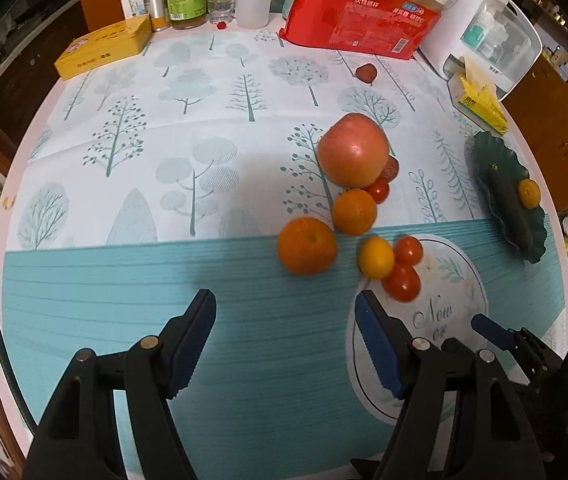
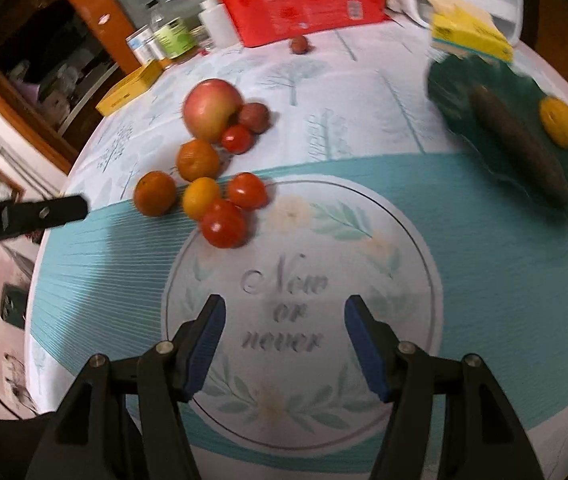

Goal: Organize fruits
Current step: 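Move the left tool to a mandarin while the right tool reaches a red tomato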

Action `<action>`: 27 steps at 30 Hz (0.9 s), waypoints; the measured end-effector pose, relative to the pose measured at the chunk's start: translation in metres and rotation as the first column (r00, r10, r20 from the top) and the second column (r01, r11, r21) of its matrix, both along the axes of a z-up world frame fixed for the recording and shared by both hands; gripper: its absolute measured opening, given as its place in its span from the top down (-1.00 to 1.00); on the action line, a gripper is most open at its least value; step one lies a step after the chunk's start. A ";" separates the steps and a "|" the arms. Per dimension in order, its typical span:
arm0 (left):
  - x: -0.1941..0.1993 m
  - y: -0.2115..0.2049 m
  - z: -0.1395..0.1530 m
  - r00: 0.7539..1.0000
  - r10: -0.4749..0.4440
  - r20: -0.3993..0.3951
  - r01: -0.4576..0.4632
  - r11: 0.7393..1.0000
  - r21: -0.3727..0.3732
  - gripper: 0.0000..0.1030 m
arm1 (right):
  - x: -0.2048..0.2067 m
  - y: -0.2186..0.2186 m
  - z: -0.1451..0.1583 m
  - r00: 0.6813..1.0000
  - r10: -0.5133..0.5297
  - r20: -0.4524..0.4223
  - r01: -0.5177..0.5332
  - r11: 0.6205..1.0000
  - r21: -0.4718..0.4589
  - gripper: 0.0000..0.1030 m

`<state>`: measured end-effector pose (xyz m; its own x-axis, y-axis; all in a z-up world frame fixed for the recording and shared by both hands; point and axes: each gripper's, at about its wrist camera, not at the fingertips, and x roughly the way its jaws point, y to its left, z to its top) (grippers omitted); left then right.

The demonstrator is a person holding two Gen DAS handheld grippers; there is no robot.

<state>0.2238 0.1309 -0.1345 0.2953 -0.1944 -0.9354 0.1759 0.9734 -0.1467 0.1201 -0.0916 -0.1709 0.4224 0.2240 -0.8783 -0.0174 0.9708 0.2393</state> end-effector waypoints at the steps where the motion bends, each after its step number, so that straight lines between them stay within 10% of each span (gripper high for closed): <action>1: 0.006 0.000 -0.004 1.000 -0.007 -0.006 0.007 1.000 -0.002 -0.37 | 0.003 0.005 0.001 1.000 0.014 0.008 -0.014 1.000 -0.012 -0.21; 27: 0.050 -0.021 -0.069 0.997 -0.076 -0.014 0.074 0.991 -0.110 -0.15 | 0.041 0.065 -0.019 0.973 0.204 0.105 -0.182 0.965 -0.188 0.25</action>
